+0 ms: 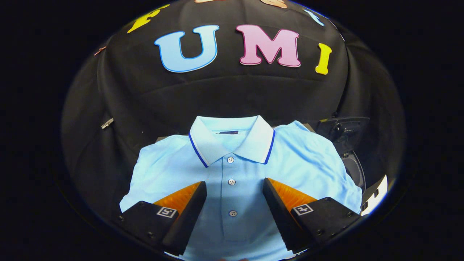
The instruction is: Put the clothes into the washing machine and then close the washing machine lid.
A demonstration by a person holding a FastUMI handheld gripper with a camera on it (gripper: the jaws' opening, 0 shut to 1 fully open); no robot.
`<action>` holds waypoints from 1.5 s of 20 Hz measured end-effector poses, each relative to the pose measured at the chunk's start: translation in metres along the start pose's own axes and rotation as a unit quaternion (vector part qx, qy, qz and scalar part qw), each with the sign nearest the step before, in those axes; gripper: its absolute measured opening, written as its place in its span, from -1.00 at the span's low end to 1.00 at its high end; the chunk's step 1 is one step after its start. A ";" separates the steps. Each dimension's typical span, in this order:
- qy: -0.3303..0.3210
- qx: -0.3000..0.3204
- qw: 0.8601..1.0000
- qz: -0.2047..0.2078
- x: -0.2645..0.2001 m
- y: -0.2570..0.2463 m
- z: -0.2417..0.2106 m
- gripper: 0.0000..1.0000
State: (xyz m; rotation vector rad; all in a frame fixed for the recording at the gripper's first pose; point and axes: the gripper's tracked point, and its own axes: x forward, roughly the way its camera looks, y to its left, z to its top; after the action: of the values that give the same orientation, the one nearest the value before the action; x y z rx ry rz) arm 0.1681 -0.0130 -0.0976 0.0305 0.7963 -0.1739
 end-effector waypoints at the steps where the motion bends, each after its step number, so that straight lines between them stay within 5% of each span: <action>1: 0.014 -0.009 1.000 -0.002 0.002 -0.001 -0.001 0.98; 9: 0.061 -0.002 0.998 -0.017 0.002 -0.009 0.000 0.75; 11: 0.065 0.002 0.998 -0.014 0.000 -0.009 -0.001 0.30; 13: 0.064 0.006 0.998 -0.014 0.001 -0.012 -0.001 0.30; 15: 0.059 0.009 0.998 -0.005 -0.001 -0.012 -0.001 -0.37; 18: 0.048 0.022 0.999 -0.002 -0.002 -0.016 -0.002 -0.37; 20: 0.037 0.015 0.999 0.005 -0.001 -0.015 -0.001 -0.75; 27: 0.014 0.000 1.000 -0.002 -0.007 -0.015 0.002 -0.74; 28: 0.016 -0.004 1.000 -0.008 -0.005 -0.016 0.000 -0.90; 30: 0.013 -0.002 1.000 -0.009 -0.006 -0.014 0.002 -0.90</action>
State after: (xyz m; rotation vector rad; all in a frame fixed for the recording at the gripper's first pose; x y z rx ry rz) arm 0.1631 -0.0262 -0.0912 0.0206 0.8225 -0.1896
